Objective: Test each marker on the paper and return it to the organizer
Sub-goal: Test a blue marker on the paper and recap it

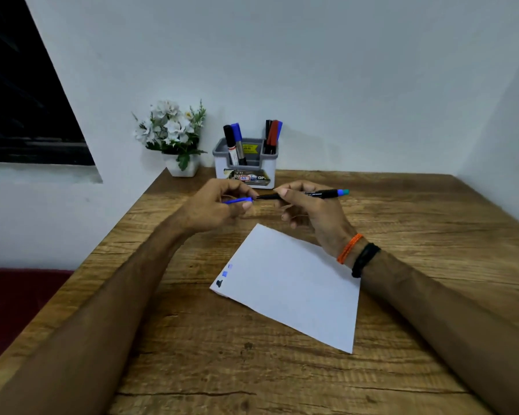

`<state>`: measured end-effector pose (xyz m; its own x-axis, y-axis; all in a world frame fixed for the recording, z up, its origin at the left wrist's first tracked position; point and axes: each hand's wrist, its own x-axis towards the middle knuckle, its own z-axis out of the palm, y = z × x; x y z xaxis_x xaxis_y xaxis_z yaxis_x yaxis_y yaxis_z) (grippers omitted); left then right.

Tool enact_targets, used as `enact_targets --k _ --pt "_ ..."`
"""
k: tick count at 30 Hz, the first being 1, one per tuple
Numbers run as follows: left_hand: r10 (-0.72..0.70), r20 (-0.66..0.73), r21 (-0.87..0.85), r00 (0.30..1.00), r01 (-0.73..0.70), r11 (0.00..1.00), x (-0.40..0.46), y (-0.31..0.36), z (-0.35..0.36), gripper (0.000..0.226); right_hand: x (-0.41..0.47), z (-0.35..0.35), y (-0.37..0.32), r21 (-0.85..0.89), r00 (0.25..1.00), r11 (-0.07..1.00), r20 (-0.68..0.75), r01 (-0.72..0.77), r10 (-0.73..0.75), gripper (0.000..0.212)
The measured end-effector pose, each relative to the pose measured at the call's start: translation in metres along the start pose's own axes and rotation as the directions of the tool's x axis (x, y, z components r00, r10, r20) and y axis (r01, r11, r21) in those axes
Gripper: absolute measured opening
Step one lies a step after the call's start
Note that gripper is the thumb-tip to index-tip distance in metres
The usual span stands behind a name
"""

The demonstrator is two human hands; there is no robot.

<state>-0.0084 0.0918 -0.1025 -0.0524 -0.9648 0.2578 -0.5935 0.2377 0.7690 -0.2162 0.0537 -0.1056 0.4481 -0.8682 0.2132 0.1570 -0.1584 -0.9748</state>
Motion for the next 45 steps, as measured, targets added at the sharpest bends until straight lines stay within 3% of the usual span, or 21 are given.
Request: enact_targets --k 4,9,14,19,23,27,33,45 --pt "-0.002 -0.044 -0.086 0.999 -0.001 0.996 -0.001 0.002 0.0 0.016 0.003 -0.007 0.002 0.036 0.999 0.998 0.003 -0.043 0.043 0.02" --pt "-0.003 -0.059 -0.127 0.998 -0.005 0.992 0.0 0.002 0.002 0.015 0.006 -0.011 0.006 0.058 0.989 0.993 0.108 -0.106 0.1 0.039" --pt "-0.005 -0.043 -0.154 0.999 -0.002 0.988 -0.001 0.003 0.001 0.018 0.005 -0.007 0.007 0.051 0.993 0.994 0.079 -0.092 0.088 0.017" --pt "-0.049 -0.099 -0.239 0.994 0.024 0.971 -0.001 0.006 0.003 0.017 0.005 -0.004 0.012 -0.064 1.0 0.998 0.016 0.009 -0.008 0.012" --pt "-0.057 -0.145 -0.318 0.988 0.008 0.948 -0.002 0.008 0.003 0.015 0.006 -0.005 0.016 -0.011 1.0 1.0 0.025 0.016 -0.016 0.015" --pt "-0.083 -0.18 -0.319 0.98 0.021 0.948 -0.001 0.009 0.001 0.028 0.008 -0.004 0.021 -0.107 0.993 0.988 0.052 0.108 -0.103 0.011" --pt "-0.129 -0.202 -0.312 0.971 0.061 0.948 0.004 0.009 0.012 0.03 0.011 0.002 0.027 -0.357 0.943 0.873 0.104 0.332 -0.316 0.017" --pt "-0.115 -0.234 -0.318 0.965 0.036 0.947 0.005 0.01 0.02 0.029 0.012 0.0 0.026 -0.474 0.905 0.775 0.145 0.419 -0.401 0.009"
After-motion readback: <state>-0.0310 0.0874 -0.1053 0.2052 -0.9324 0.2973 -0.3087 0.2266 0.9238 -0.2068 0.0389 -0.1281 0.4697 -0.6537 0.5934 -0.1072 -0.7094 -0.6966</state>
